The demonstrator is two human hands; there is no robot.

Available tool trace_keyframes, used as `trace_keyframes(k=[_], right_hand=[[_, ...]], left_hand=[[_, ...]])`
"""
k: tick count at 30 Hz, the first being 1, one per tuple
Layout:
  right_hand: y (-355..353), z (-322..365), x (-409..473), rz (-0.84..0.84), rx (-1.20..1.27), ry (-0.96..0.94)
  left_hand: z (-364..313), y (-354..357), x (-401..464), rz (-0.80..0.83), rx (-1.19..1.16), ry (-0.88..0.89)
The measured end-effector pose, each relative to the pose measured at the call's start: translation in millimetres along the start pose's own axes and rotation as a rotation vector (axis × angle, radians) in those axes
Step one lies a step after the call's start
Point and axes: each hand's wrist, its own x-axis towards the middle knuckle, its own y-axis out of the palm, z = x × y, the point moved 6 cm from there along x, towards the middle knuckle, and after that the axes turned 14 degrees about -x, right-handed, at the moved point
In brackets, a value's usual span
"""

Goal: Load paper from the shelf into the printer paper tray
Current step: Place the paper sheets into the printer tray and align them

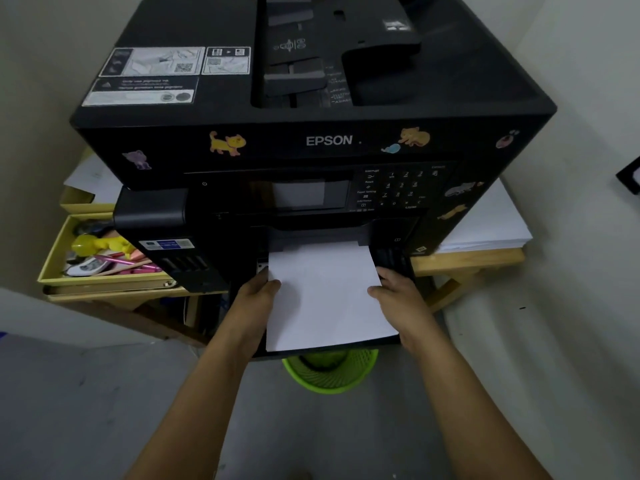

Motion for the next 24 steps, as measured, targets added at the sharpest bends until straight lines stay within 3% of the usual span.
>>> trace_keyframes(k=[4, 9, 16, 24], right_hand=[[-4, -4, 1, -0.006, -0.129, -0.032], [-11, -8, -14, 0.106, -0.504, -0.192], [-17, -16, -21, 0.295, -0.640, -0.274], [-18, -20, -17, 0.285, -0.565, -0.284]], left_hand=[[-5, -2, -3, 0.015, 0.057, 0.004], [-11, -9, -20, 0.127, 0.352, 0.092], [-4, -15, -39, 0.382, 0.759, 0.096], [-8, -14, -41, 0.295, 0.731, 0.190]])
